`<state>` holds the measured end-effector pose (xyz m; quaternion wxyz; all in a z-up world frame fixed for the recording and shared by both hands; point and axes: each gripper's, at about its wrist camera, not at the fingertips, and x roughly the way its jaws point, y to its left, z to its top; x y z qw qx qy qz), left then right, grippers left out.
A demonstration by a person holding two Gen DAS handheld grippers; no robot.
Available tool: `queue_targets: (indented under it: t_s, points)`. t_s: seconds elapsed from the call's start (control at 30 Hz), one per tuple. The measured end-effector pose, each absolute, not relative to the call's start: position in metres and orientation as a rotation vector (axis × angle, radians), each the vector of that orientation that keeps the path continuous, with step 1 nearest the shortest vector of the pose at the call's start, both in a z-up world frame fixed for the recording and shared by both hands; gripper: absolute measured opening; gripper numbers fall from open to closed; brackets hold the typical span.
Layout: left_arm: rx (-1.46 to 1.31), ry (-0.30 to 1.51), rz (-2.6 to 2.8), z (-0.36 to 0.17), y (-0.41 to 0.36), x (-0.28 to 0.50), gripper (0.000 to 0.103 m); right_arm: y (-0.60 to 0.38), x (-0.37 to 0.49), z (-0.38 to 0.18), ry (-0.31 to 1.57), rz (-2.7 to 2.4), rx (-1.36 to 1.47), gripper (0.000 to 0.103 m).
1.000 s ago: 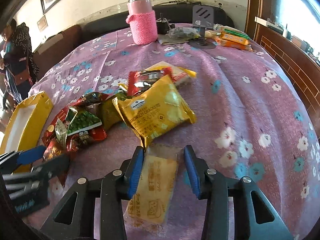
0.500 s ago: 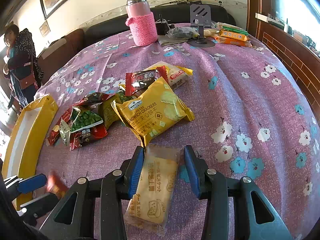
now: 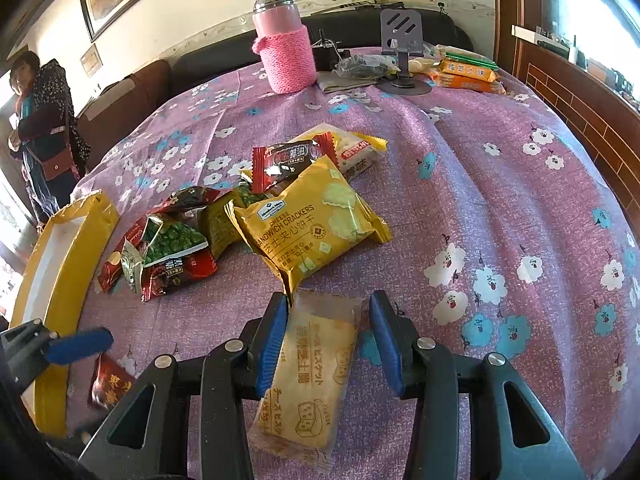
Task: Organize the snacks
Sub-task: 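Carry both packets to the yellow-rimmed tray and open both tools to drop them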
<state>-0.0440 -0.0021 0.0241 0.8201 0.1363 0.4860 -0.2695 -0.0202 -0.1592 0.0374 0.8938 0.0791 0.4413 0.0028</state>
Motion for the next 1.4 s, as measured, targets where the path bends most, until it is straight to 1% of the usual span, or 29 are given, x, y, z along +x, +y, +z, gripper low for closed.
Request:
queue_targets:
  t_s: [0.17, 0.27, 0.33, 0.4, 0.47, 0.5, 0.53, 0.6, 0.67, 0.73, 0.77, 0.83, 1.17, 1.2, 1.27, 1.3, 1.4]
  points:
    - [0.33, 1.052, -0.602, 0.024, -0.004, -0.058, 0.062, -0.158, -0.02, 0.037, 0.914, 0.007, 0.157, 0.047]
    - [0.35, 1.059, -0.603, 0.019, -0.009, -0.067, 0.061, -0.154, -0.02, 0.037, 0.912, 0.019, 0.14, 0.053]
    - [0.374, 1.056, -0.592, 0.015, -0.012, -0.073, 0.062, -0.151, -0.02, 0.036, 0.913, 0.029, 0.121, 0.062]
    - [0.361, 1.032, -0.578, 0.015, -0.014, -0.076, 0.061, -0.147, -0.02, 0.035, 0.912, 0.026, 0.094, 0.063]
    - [0.315, 1.03, -0.551, 0.017, -0.01, -0.074, 0.031, -0.144, -0.02, 0.034, 0.913, 0.021, 0.069, 0.063]
    - [0.305, 1.03, -0.534, 0.018, -0.008, -0.072, 0.03, -0.144, -0.021, 0.034, 0.913, 0.018, 0.059, 0.062]
    - [0.283, 1.024, -0.519, 0.02, -0.005, -0.072, 0.027, -0.143, -0.021, 0.034, 0.913, 0.009, 0.045, 0.058]
    - [0.237, 1.015, -0.496, 0.02, 0.0, -0.072, 0.027, -0.142, -0.021, 0.033, 0.913, -0.004, 0.024, 0.055]
    - [0.19, 1.009, -0.476, 0.021, 0.007, -0.073, 0.027, -0.143, -0.021, 0.033, 0.912, 0.004, 0.035, 0.056]
    - [0.144, 1.005, -0.463, 0.023, 0.014, -0.076, 0.027, -0.147, -0.021, 0.034, 0.908, 0.027, 0.063, 0.06]
    - [0.12, 0.994, -0.452, 0.025, 0.019, -0.081, 0.027, -0.149, -0.022, 0.034, 0.906, 0.036, 0.076, 0.061]
    - [0.101, 0.975, -0.44, 0.03, 0.025, -0.087, 0.027, -0.152, -0.025, 0.034, 0.9, 0.045, 0.093, 0.061]
    - [-0.012, 0.895, -0.408, 0.057, 0.072, -0.118, 0.027, -0.145, -0.046, 0.034, 0.929, -0.009, 0.005, 0.061]
    - [-0.021, 0.889, -0.4, 0.058, 0.077, -0.119, 0.027, -0.145, -0.049, 0.033, 0.929, -0.014, 0.003, 0.06]
    - [-0.047, 0.883, -0.389, 0.058, 0.088, -0.118, 0.027, -0.144, -0.054, 0.034, 0.919, -0.022, 0.003, 0.052]
    - [-0.059, 0.881, -0.381, 0.058, 0.094, -0.117, 0.027, -0.143, -0.056, 0.035, 0.911, -0.018, 0.003, 0.035]
    - [-0.093, 0.871, -0.355, 0.061, 0.11, -0.117, 0.027, -0.145, -0.058, 0.036, 0.913, -0.005, 0.019, 0.035]
